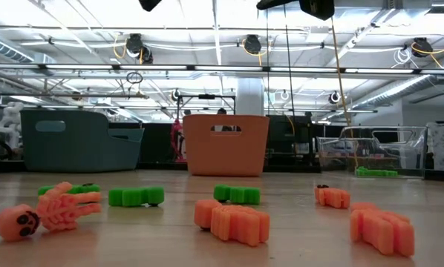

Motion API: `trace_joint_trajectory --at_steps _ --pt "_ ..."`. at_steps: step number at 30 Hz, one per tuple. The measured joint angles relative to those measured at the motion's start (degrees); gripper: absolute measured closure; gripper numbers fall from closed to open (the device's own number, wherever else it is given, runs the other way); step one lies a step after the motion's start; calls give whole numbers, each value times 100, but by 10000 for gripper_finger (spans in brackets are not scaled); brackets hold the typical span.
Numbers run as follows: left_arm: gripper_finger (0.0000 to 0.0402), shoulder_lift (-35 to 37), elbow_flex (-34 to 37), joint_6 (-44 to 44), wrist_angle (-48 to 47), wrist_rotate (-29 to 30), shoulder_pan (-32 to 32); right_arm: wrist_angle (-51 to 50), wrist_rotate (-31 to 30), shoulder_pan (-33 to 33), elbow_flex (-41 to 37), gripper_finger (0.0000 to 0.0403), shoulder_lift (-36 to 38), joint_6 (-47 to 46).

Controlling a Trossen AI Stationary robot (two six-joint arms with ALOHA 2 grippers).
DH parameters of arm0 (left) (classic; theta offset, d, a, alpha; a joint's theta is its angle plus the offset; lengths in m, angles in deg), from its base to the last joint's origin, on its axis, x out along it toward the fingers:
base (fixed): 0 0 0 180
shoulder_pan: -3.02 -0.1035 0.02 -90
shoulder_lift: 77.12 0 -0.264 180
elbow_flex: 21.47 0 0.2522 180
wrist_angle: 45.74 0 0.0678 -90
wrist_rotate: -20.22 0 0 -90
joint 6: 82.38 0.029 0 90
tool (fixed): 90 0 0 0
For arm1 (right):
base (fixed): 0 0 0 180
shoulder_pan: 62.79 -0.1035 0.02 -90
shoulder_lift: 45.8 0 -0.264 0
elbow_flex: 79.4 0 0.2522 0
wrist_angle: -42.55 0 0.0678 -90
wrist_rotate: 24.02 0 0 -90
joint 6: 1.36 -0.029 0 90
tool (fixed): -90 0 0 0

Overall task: Sort Halloween decoration
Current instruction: Put the orange skeleton toy into the blue bin

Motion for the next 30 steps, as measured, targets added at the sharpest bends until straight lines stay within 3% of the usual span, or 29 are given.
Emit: trace_joint_trajectory --at_steps 3,6,13,19,22,26,30 --pt "372 0 -2 220 -254 425 -183 0 2 25 0 227 0 15" --pt "372 0 -2 -123 -754 877 -617 -2 3 99 0 227 0 20" --pt "372 0 -2 -211 -2125 995 -1986 -95 45 556 0 227 0 44" --pt "372 -29 -2 -170 -2726 1452 -3246 -92 1039 1164 0 227 2 511" --pt "372 -121 -7 112 -2787 1757 -3848 -91 1199 1390 0 227 2 623" --pt "372 -430 30 344 -2786 1754 -4541 -92 1454 1602 0 227 4 650" --pt "372 -762 370 402 -2818 1360 -5010 -159 1979 1727 0 227 4 682"
